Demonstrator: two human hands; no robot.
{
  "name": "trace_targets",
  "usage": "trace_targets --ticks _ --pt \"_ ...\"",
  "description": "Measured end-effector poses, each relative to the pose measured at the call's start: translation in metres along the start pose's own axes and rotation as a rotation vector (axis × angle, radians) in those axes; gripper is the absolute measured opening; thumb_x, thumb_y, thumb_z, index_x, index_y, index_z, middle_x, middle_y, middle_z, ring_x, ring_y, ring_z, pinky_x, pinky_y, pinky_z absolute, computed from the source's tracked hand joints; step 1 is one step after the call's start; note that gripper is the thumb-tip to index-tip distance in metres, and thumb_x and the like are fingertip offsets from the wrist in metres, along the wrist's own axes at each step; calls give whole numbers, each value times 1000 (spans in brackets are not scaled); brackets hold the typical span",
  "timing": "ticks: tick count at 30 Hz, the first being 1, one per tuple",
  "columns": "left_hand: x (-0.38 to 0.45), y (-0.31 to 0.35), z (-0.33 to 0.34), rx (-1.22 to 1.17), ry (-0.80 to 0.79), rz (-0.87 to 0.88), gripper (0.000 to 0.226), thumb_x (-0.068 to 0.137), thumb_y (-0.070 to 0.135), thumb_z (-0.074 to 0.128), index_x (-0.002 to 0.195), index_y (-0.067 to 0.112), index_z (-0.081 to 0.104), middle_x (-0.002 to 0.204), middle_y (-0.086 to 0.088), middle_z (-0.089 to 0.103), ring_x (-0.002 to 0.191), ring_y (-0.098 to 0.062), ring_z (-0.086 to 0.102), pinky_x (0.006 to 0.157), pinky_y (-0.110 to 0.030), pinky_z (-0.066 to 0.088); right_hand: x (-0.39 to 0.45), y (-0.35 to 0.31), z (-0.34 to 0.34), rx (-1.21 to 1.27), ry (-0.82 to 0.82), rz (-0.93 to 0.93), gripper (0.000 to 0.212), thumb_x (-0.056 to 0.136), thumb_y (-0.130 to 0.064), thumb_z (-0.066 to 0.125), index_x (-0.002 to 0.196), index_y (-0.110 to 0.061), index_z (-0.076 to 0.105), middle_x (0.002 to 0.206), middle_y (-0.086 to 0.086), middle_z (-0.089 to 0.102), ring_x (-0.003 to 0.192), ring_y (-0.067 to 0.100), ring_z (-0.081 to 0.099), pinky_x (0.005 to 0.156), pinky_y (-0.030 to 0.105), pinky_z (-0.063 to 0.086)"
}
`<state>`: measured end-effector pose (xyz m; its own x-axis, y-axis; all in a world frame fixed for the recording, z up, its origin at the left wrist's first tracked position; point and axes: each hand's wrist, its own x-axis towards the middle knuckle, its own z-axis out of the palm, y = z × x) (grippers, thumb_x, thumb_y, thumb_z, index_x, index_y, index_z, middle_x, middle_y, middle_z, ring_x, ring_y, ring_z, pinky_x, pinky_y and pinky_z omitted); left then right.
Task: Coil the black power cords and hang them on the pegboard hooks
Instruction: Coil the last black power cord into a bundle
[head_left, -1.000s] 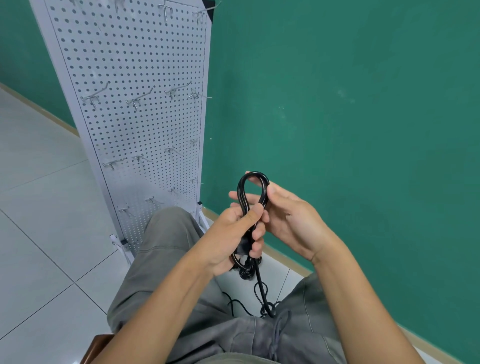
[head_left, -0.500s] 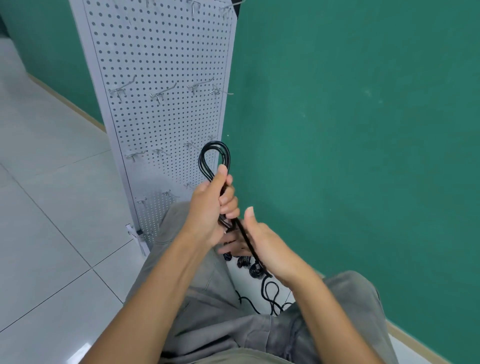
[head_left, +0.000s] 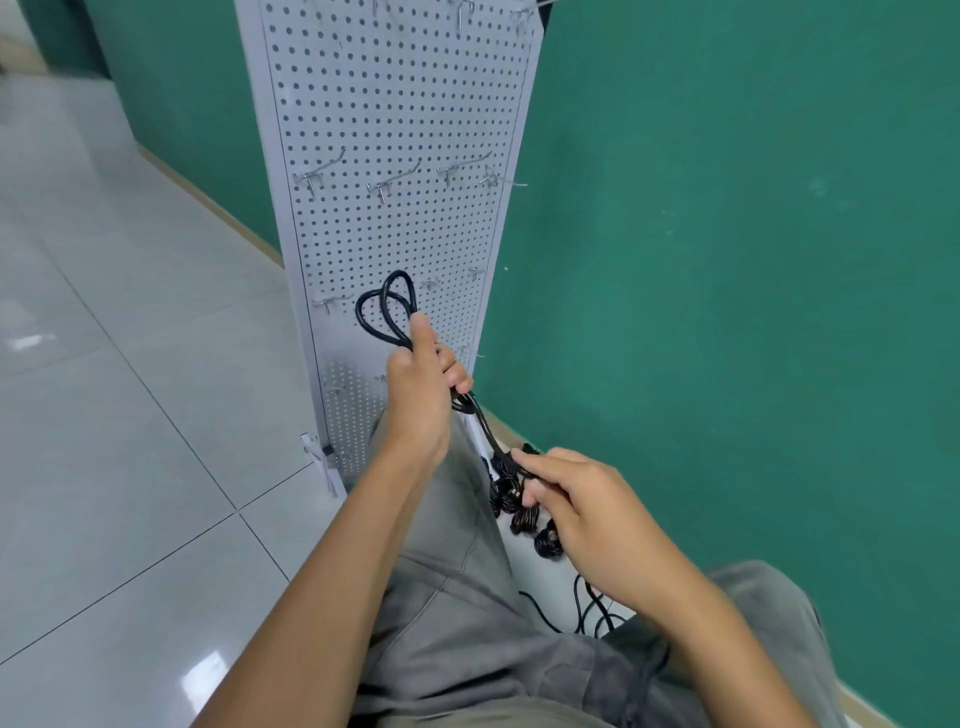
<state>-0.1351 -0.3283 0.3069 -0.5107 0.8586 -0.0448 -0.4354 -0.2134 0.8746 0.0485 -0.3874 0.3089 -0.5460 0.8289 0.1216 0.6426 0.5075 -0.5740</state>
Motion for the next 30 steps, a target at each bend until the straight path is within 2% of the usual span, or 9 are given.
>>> trace_targets --ticks 3,5,9,11,14,18,21,25,30 --pt "-13 -5 10 134 -112 27 39 111 42 33 80 20 37 55 11 25 51 -12 25 51 -27 29 1 -11 -17 -45 -68 -70 31 106 -6 46 127 -13 68 95 -9 64 83 -3 53 77 9 38" --pt "-25 -10 18 188 -223 27 38 110 45 31 88 15 43 57 11 30 51 -10 29 51 -24 30 4 -19 -30 34 -8 -56 33 104 -5 50 128 -18 68 91 -15 69 75 -2 58 74 9 41" --pt "-54 -15 34 329 -406 -8 49 105 54 25 100 15 55 77 4 51 55 1 51 56 -17 46 12 -22 -53 247 132 42 23 93 -2 68 107 -21 67 84 -10 76 78 3 71 76 18 48" --pt "-65 -15 39 285 -468 -88 46 108 49 23 98 19 57 82 0 53 57 3 54 55 -10 46 14 -22 -61 320 232 93 25 85 -2 78 97 -19 64 79 -6 76 69 6 71 68 16 50" --pt "-73 -15 44 133 -552 -173 49 103 56 26 98 16 54 70 -1 44 52 -8 41 50 -20 40 15 -19 -69 229 407 139 39 72 -12 91 87 -23 57 80 -5 70 56 10 62 57 12 44" --pt "-76 -16 46 -20 -723 -303 56 87 75 42 81 20 53 64 4 29 53 -11 29 51 -23 29 15 -7 -72 118 499 191 55 62 -33 95 84 -28 45 89 -5 62 60 23 52 57 27 37" --pt "-75 -15 44 -58 -836 -381 43 97 57 52 86 15 53 68 0 21 56 -12 23 53 -23 25 17 6 -71 201 502 226 53 62 -41 91 83 -29 44 85 -2 62 59 19 46 60 31 35" --pt "-69 -12 33 -95 -1056 -445 11 104 21 53 100 10 55 71 -1 26 58 -12 33 57 -25 31 11 15 -68 653 420 195 43 74 -21 89 98 -16 53 89 -2 57 54 14 42 53 26 39" --pt "-59 -6 31 -201 -1021 -490 16 103 23 53 95 9 51 68 1 31 56 -10 37 55 -23 39 -13 35 -56 969 341 182 49 75 -53 84 106 -19 65 89 3 64 62 16 50 67 22 49"
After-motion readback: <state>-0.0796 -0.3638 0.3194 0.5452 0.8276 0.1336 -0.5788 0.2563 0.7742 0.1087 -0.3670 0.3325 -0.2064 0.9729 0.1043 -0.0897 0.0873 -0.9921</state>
